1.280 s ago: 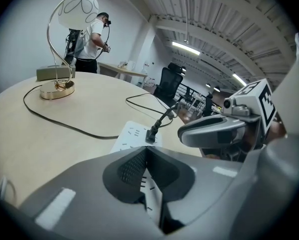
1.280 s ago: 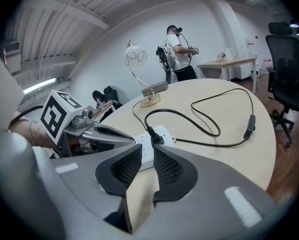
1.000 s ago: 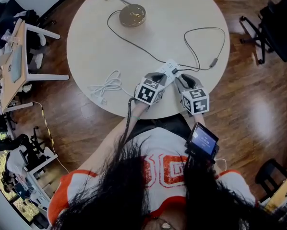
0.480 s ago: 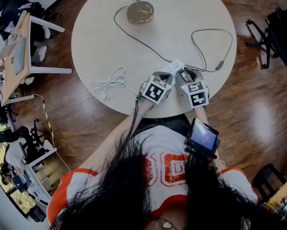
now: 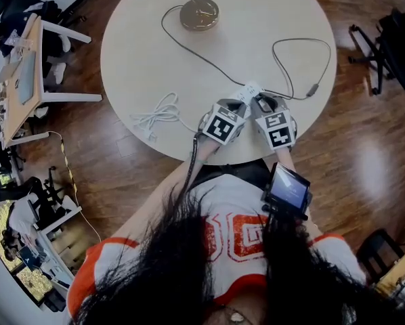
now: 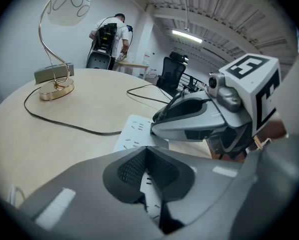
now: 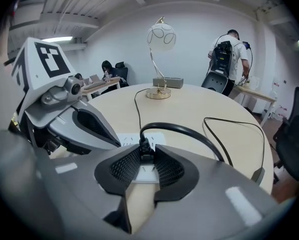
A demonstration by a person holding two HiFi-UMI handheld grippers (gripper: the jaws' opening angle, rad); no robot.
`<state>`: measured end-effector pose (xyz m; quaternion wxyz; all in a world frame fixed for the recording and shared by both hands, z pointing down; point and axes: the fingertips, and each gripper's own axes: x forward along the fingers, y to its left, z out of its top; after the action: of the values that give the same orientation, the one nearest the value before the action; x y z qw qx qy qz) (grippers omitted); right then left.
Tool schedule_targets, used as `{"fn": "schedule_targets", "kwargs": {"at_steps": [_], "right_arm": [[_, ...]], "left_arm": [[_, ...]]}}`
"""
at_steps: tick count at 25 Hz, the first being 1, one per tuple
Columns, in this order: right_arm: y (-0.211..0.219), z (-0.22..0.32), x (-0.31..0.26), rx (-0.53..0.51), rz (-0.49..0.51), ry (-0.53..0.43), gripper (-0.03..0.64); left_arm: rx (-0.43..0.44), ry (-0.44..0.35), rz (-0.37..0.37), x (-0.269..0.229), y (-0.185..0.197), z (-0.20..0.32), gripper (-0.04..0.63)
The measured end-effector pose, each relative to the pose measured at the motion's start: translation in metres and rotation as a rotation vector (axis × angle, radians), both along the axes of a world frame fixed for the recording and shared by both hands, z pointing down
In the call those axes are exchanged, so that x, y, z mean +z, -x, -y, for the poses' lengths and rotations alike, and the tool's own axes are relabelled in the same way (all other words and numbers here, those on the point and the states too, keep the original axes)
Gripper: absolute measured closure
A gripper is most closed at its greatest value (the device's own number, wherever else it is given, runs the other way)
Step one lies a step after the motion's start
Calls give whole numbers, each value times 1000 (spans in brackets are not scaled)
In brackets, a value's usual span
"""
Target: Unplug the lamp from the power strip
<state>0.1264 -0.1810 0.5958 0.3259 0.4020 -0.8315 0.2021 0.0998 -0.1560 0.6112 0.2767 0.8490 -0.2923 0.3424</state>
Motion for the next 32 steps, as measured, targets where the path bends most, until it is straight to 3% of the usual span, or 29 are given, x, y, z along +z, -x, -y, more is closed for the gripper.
{"fn": "schedule_targets", "kwargs": {"at_steps": [5,12,16,22,27,32], "right_arm": [[-4,-1,-2,18,65,2,529],[-4,-4,-3,-6,53,-23,531],[-7,-2,-5,60,146,1,529],[-3,-8,-6,-46,-22,-70,531],[-7,-8,-7,15,66,-31,532],[-10,-10,-8,17,67,-30,531]], "left_arm": [[-6,14,-5,0,-2,0,595],[-17,18,-6,0,-2,0,595],[-17,15,-5,0,-1,0,595],[-17,27,-9,0,-2,-1,595],[-12,27,-9,-1,-2,-1,595],[-5,21,-12,-2,-5,-1,595]]}}
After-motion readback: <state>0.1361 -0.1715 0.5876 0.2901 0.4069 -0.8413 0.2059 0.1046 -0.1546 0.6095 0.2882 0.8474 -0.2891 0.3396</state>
